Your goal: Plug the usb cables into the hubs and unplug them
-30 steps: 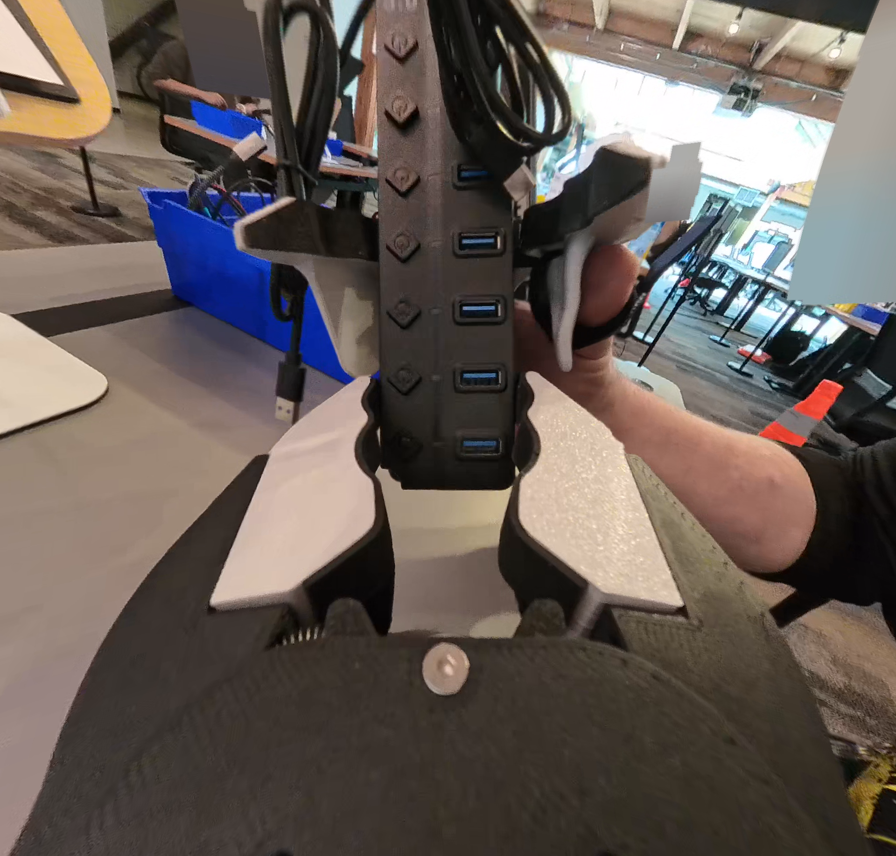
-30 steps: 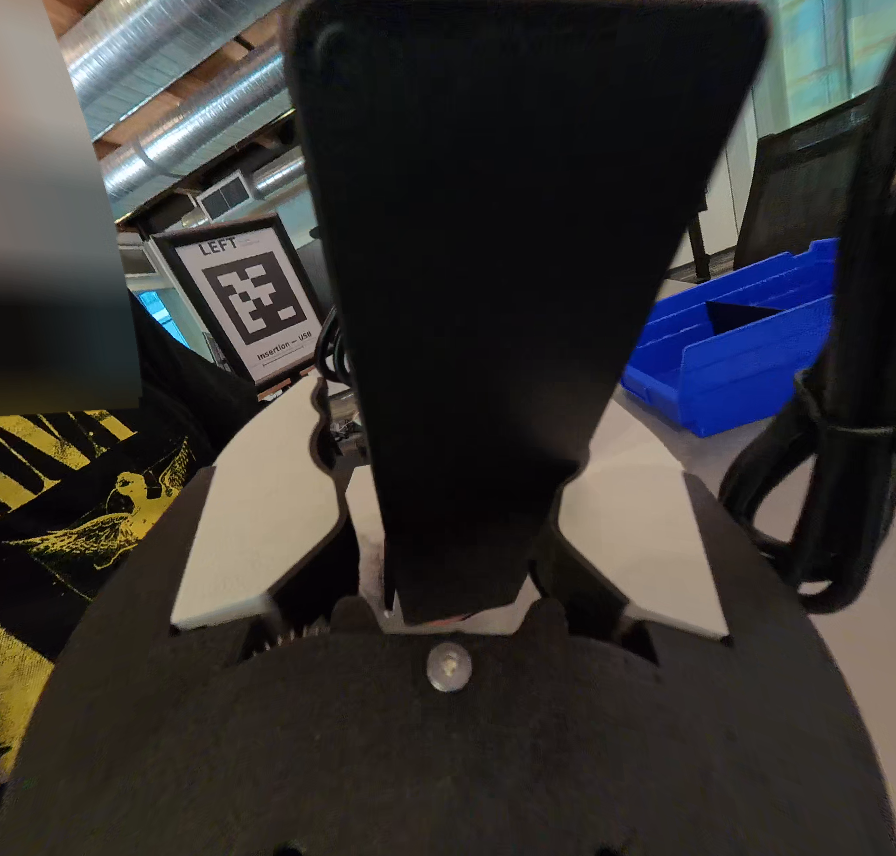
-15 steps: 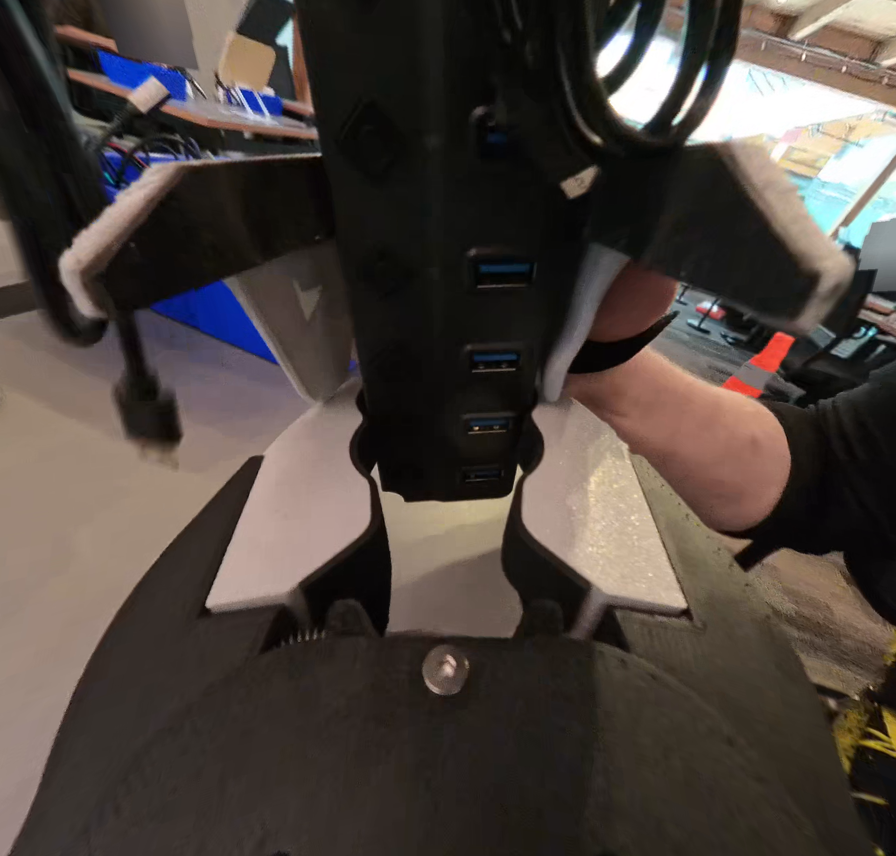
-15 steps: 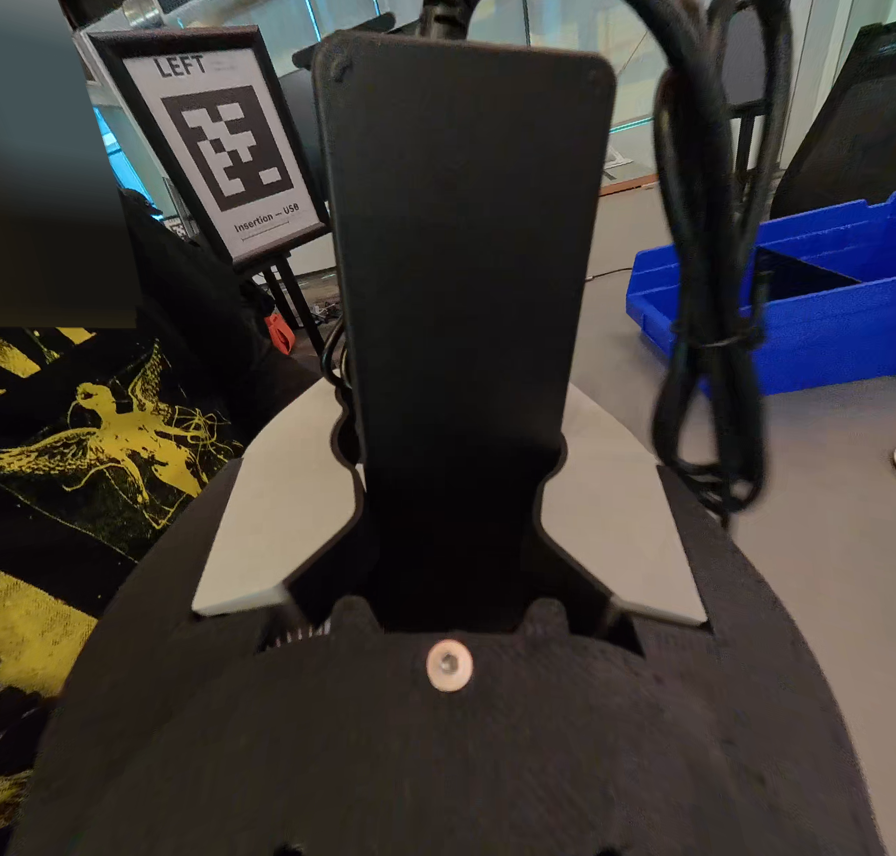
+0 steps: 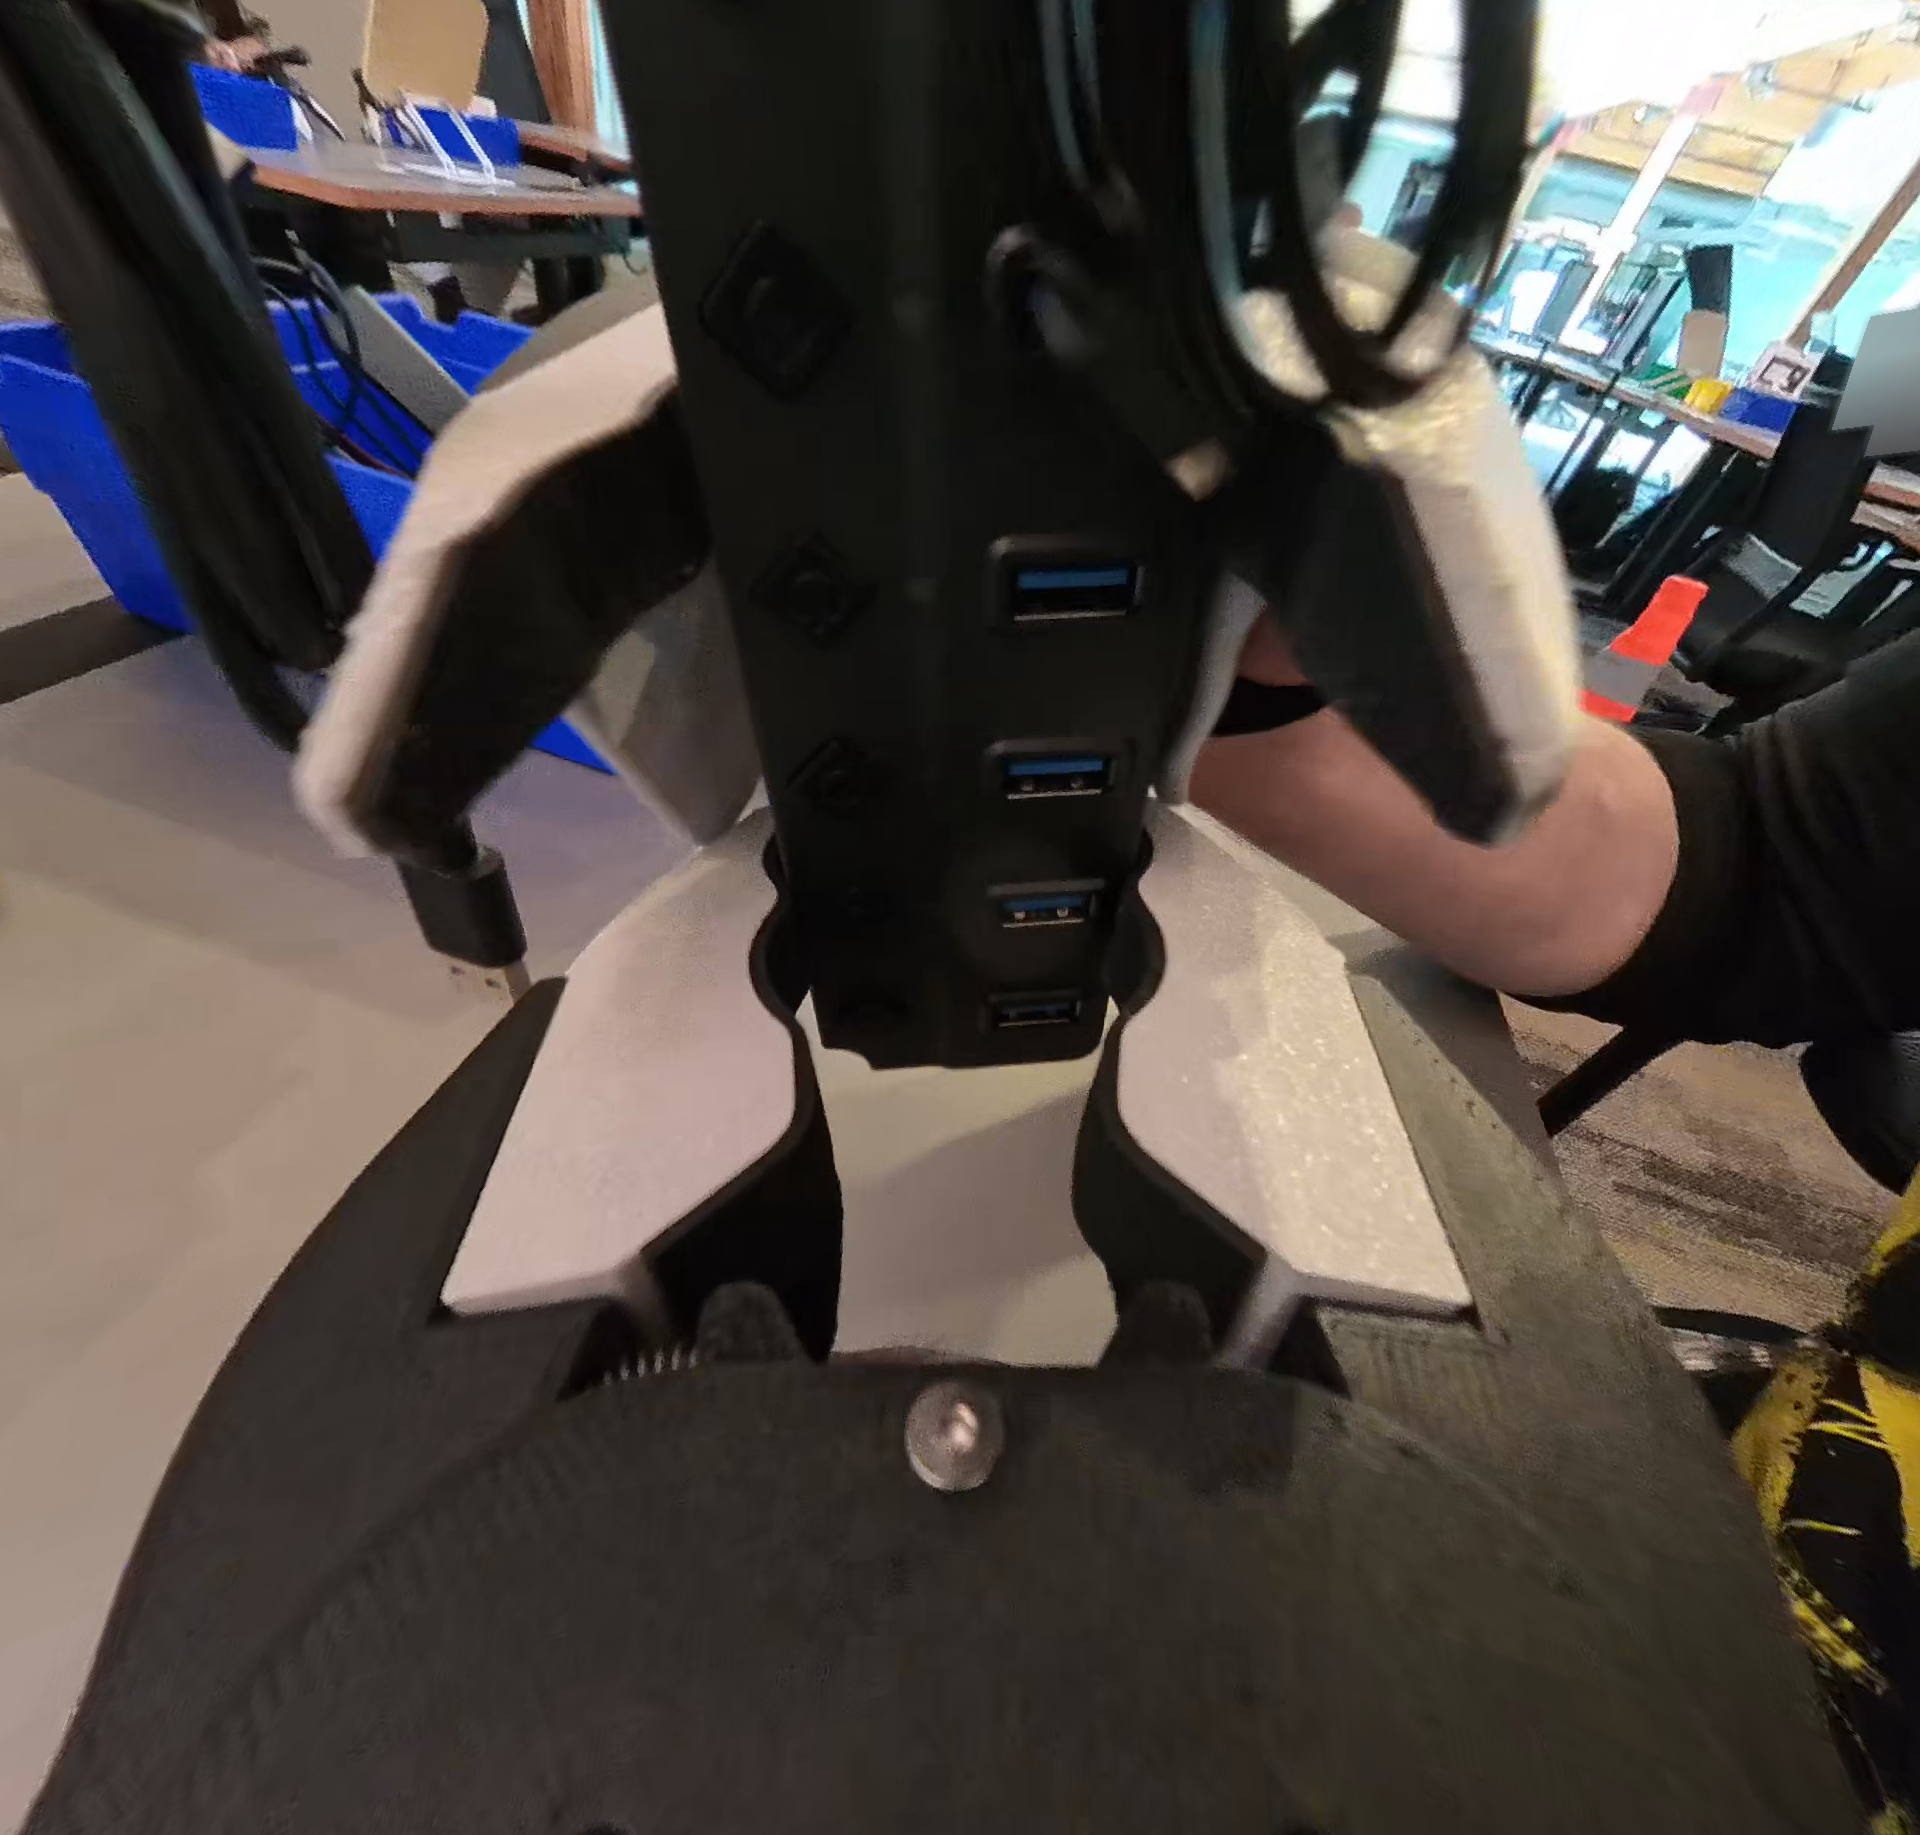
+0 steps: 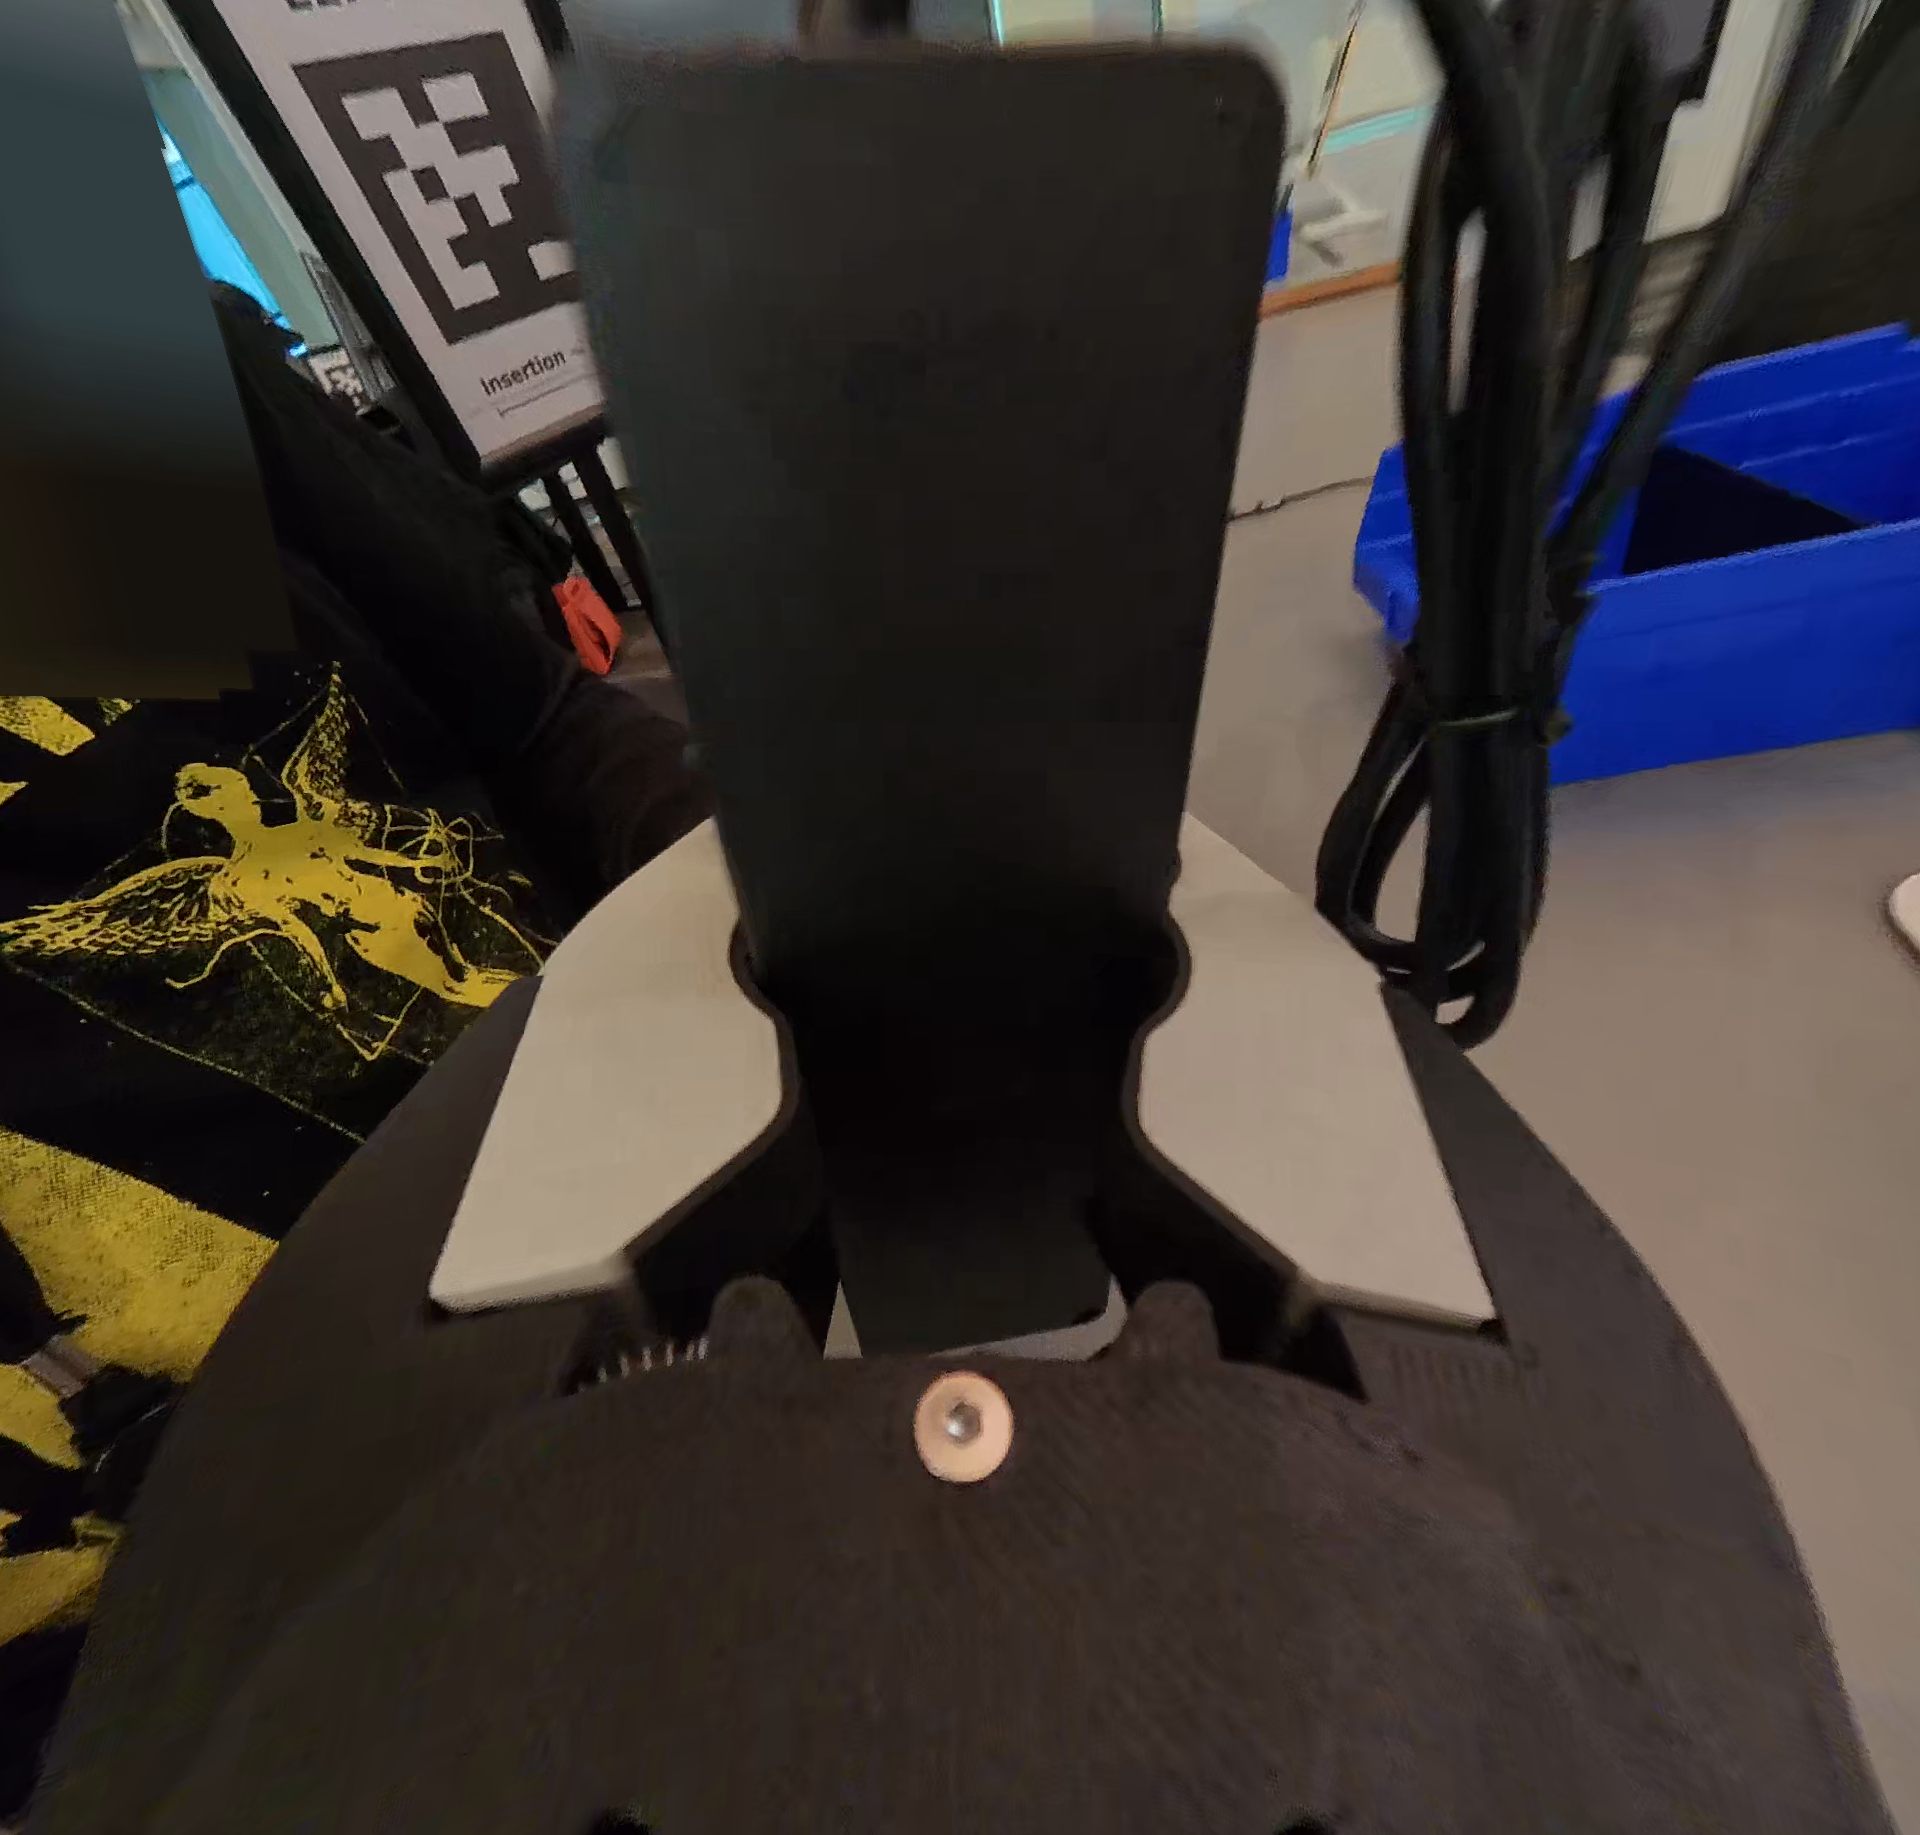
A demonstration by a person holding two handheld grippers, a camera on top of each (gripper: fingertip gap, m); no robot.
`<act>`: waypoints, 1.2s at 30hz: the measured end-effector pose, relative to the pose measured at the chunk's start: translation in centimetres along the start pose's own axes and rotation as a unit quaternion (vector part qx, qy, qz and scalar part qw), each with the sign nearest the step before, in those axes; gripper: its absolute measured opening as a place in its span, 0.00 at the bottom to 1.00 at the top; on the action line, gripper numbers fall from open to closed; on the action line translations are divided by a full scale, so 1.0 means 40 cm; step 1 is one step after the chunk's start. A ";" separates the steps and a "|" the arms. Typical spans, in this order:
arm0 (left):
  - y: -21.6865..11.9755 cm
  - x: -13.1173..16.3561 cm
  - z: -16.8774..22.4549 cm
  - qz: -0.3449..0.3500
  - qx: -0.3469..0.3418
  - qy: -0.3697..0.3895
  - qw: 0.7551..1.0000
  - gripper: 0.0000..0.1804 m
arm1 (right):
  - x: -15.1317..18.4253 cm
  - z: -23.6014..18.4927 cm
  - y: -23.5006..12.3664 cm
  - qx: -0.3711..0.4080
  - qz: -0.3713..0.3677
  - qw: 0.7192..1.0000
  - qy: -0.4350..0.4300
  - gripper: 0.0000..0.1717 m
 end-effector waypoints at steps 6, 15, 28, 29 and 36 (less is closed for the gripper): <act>-0.001 0.004 -0.002 -0.011 0.009 -0.011 1.000 0.31 | 0.004 -0.001 0.006 0.000 -0.002 1.000 -0.016 0.39; -0.059 -0.029 -0.038 -0.017 -0.040 -0.011 0.999 0.45 | 0.033 0.045 -0.077 -0.020 0.141 0.990 0.008 0.39; -0.336 0.006 -0.163 -0.225 -0.215 0.162 0.936 0.33 | 0.069 0.064 -0.123 -0.092 0.240 0.966 0.006 0.39; -0.359 0.025 -0.177 -0.249 -0.219 0.169 0.928 0.31 | 0.074 0.066 -0.123 -0.090 0.235 0.968 0.006 0.39; -0.368 0.137 -0.222 -0.360 -0.177 0.209 0.892 0.22 | 0.102 0.088 -0.105 -0.083 0.202 0.976 0.022 0.39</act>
Point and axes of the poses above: each gripper's, where its closed fingertips meet, y out along the fingers, x out of its underside, z = x × y across the jaws, the point moved 9 cm from there along -y, back along the fingers, and after that the axes turned 8 degrees about -x, right-handed, at the moved point
